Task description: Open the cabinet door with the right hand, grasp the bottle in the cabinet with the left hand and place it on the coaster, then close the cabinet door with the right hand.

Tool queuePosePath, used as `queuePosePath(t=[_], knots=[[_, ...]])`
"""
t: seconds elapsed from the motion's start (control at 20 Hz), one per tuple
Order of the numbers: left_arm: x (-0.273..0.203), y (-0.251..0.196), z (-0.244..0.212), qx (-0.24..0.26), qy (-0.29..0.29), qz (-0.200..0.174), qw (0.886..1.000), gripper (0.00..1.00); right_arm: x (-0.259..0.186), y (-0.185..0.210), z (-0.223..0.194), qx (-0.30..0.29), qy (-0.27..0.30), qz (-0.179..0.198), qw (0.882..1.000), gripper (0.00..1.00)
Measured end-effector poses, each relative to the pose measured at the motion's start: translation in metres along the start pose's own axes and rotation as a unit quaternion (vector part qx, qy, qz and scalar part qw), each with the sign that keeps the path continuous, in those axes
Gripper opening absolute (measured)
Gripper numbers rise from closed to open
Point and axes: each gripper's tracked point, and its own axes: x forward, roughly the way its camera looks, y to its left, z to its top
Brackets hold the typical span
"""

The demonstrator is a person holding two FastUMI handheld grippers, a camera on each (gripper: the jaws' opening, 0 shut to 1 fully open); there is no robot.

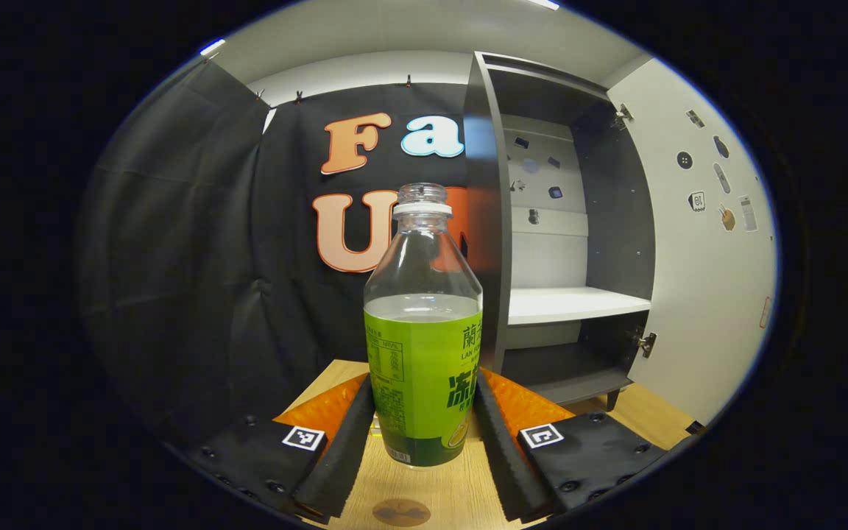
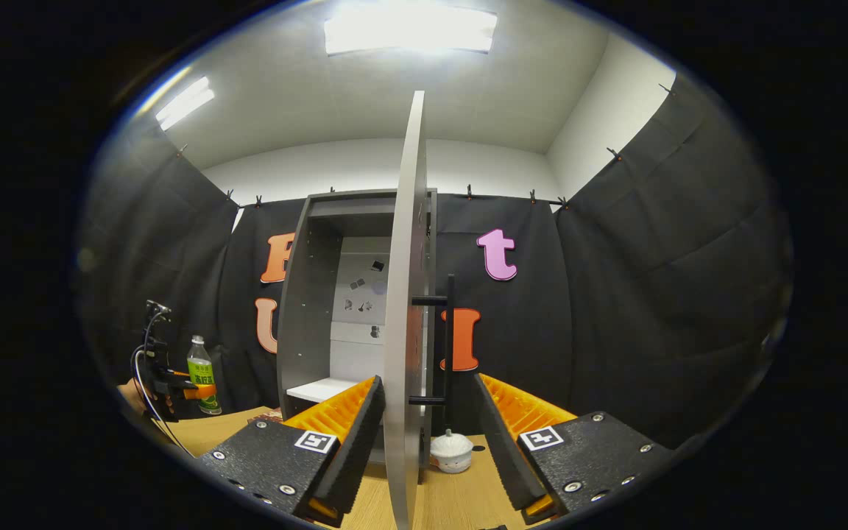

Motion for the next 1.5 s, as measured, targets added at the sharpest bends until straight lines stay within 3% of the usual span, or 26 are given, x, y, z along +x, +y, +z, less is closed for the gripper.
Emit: queuePosePath(t=[0.4, 0.85, 1.5], knots=[[-0.005, 0.012, -0.061, -0.012, 0.005, -0.009, 1.000, 0.80, 0.002, -0.001, -0.003, -0.010, -0.012, -0.003, 1.000, 0.76], [-0.003, 0.034, -0.141, -0.040, 0.041, -0.005, 0.998, 0.82, 0.008, 0.001, -0.002, 0.019, -0.030, 0.015, 0.999, 0.81], [-0.010, 0.031, -0.213, -0.018, 0.058, 0.001, 0.998, 0.82, 0.017, 0.000, -0.013, 0.052, -0.026, 0.033, 0.998, 0.84]])
